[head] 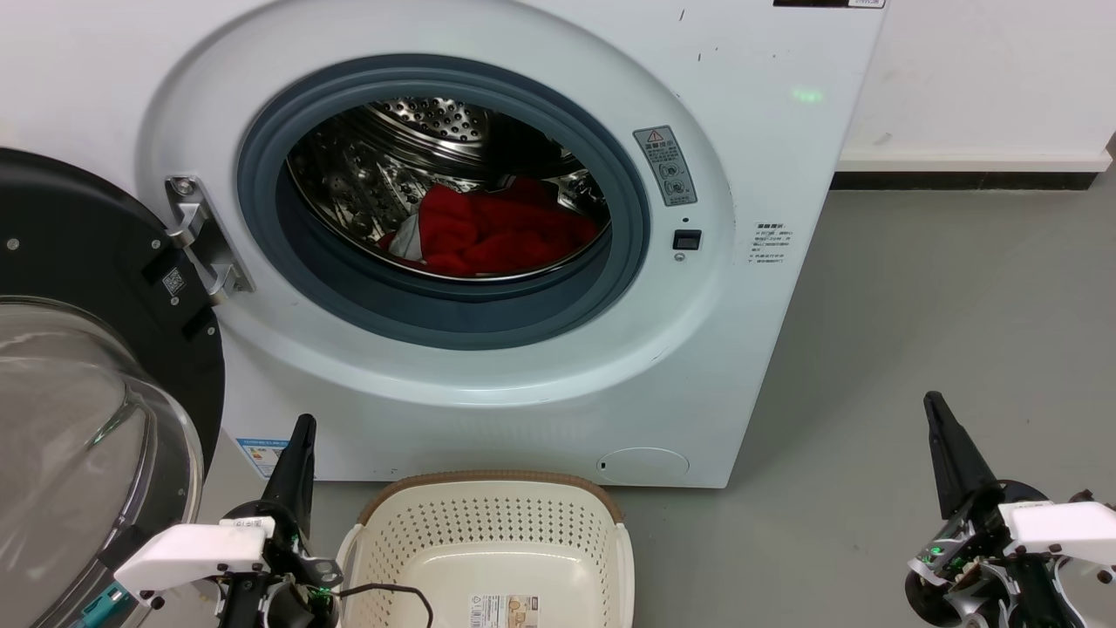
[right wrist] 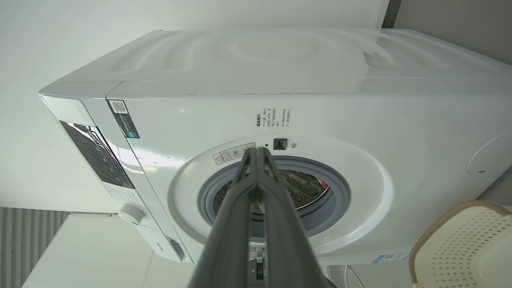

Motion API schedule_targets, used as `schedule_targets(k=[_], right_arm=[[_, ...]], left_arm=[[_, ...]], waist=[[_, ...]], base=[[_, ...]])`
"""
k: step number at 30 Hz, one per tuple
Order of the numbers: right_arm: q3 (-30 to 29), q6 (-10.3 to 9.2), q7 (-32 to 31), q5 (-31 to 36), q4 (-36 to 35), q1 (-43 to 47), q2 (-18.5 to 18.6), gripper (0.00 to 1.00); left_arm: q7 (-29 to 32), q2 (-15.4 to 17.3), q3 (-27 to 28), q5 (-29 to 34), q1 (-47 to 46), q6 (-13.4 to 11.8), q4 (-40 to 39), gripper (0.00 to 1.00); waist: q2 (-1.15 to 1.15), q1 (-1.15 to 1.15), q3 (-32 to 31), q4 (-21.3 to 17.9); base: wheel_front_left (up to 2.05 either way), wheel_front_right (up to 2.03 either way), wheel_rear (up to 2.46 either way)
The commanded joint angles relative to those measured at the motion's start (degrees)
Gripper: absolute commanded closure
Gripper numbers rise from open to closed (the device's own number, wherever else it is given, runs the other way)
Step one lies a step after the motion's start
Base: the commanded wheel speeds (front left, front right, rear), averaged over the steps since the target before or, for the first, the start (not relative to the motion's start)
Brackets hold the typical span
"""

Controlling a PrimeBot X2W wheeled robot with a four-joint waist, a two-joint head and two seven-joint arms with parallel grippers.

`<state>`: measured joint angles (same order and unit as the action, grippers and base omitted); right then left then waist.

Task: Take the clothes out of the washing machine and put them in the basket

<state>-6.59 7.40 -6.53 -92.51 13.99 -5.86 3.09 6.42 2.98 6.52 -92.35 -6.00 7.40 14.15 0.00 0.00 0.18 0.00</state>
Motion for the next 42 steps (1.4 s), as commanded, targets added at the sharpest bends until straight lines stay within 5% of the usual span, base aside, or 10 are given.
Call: schedule_targets(k=[1, 11, 12, 21, 42], right_arm=[[-0.1, 0.17, -0.1, 0.5, 0.0, -0.7, -0.2, 1.00], [-0.1, 0.17, -0.1, 0.3, 0.0, -0.7, -0.2, 1.00], [0.0, 0.00, 0.0, 0.2, 0.0, 0.0, 0.0, 0.00], [0.5, 0.01, 2.1, 0.9, -1.3, 1.2, -0.1, 0.00], [2.2, 0.04, 7.9, 29.2, -6.6, 3.2, -0.1, 0.00]], left_arm=[[0.2, -0.1, 0.2, 0.2, -0.6, 0.2, 0.0, 1.00], [0.2, -0.1, 0.2, 0.2, -0.6, 0.2, 0.0, 1.00], [0.0, 0.0, 0.0, 0.0, 0.0, 0.0, 0.0, 0.00], [-2.2, -0.1, -2.2, 1.7, -0.2, 0.0, -0.1, 0.00], [-7.9, -0.1, -5.2, 26.9, -1.4, 0.0, -4.0, 0.00]], waist=[[0.00, 0.00, 0.0, 0.0], [0.00, 0.00, 0.0, 0.0], [0.00, 0.00, 0.0, 0.0], [0.00, 0.00, 0.1, -0.1], [0.00, 0.00, -0.1, -0.7]], base=[[0.00, 0.00, 0.00], [0.00, 0.00, 0.00], [0.00, 0.00, 0.00], [0.00, 0.00, 0.00], [0.00, 0.00, 0.00]])
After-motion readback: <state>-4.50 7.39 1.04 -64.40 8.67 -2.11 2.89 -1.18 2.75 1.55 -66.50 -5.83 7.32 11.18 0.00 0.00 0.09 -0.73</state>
